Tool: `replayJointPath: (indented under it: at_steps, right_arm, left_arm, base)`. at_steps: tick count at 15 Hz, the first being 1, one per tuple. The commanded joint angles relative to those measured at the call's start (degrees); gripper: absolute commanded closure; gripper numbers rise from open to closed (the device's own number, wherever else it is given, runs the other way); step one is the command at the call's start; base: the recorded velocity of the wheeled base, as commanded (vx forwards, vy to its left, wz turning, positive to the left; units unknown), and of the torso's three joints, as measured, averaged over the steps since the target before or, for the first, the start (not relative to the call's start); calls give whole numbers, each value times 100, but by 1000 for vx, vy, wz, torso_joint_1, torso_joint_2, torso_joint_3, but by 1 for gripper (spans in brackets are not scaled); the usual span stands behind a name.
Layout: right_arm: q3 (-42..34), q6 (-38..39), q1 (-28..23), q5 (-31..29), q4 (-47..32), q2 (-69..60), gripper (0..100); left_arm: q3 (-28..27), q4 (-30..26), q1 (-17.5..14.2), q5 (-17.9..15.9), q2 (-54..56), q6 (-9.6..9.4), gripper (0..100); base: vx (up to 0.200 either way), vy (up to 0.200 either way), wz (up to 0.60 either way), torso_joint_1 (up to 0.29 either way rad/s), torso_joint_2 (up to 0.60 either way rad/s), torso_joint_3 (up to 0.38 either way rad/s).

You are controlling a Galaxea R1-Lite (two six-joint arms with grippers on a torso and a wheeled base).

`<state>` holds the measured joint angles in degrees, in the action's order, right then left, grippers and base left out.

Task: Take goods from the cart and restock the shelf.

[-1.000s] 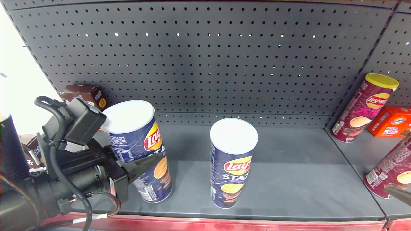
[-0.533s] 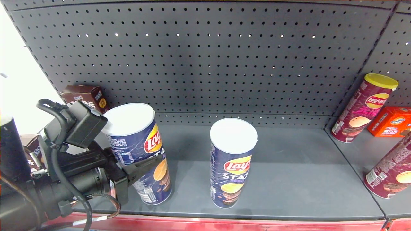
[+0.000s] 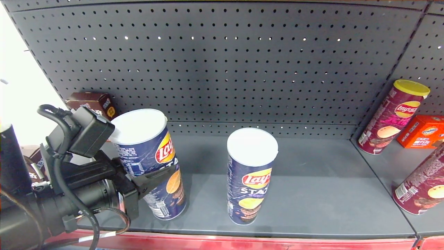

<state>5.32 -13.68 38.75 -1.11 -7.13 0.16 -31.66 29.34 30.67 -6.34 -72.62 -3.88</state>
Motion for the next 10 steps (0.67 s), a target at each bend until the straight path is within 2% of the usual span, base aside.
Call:
replayJointPath:
  at_steps: [1, 7, 10]
  right_arm:
    - [-4, 23, -26, -21, 1, -16, 0]
    - [-22, 120, -8, 23, 10, -16, 0]
    - [-22, 137, 326, -12, 19, -16, 0]
  left_arm:
    - [28, 1, 0, 1, 2, 1, 100]
    - [2, 1, -26, 1, 29, 1, 100]
    - [28, 1, -26, -8, 125, 10, 100]
  base:
    - [0, 0, 0, 0, 0, 0]
    - [0, 0, 0, 0, 0, 0]
    - [0, 0, 0, 0, 0, 0]
